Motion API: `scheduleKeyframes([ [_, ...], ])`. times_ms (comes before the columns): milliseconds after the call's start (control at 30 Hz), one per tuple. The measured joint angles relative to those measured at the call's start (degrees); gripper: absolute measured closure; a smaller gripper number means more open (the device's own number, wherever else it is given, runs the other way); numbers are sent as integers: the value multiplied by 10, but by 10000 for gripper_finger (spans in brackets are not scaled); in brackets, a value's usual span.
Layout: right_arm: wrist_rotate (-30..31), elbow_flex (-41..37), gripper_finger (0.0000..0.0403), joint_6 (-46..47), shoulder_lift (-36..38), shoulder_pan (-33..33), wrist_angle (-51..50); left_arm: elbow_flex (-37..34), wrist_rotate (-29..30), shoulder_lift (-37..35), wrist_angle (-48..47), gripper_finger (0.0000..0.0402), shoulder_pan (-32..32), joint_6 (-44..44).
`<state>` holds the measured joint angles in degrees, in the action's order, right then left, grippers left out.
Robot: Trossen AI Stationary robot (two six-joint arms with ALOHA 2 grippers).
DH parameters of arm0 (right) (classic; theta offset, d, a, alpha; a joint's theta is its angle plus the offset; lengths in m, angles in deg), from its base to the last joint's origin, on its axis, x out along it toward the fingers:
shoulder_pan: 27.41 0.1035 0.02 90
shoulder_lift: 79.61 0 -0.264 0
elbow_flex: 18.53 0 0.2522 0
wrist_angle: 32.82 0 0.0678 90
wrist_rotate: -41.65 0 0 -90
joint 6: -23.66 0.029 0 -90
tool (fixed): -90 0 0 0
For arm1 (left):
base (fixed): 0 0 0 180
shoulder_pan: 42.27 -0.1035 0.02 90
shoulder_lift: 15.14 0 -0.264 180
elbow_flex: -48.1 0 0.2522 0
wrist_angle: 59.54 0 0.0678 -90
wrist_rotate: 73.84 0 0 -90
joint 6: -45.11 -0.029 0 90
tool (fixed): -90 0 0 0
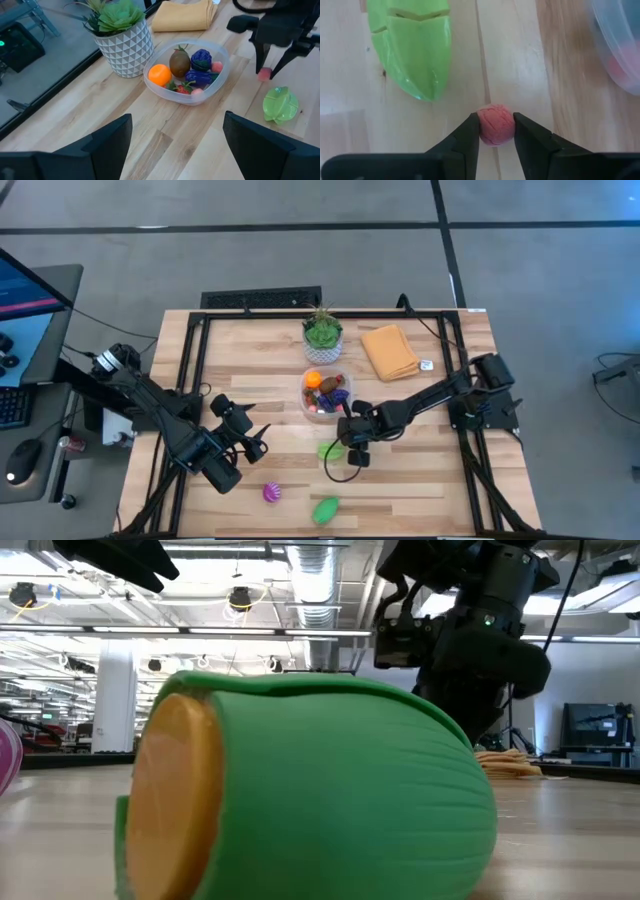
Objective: Pick and placing Produce into tupperware
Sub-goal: Put the pink peach into the transparent bin
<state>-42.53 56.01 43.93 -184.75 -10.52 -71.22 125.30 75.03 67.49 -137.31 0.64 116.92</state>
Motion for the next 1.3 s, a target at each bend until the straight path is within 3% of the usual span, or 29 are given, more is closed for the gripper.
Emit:
scheduleKeyframes([
  [167, 6, 0, 270, 3, 34, 0, -25, 0, 0, 0, 0, 100, 0, 0],
  [500, 74, 0, 269, 3, 114, -26, -37, 0, 10, 0, -6, 100, -3, 0],
  [1300, 58, 0, 269, -58, 110, -145, 9, 0, 14, 0, -6, 100, -7, 6],
])
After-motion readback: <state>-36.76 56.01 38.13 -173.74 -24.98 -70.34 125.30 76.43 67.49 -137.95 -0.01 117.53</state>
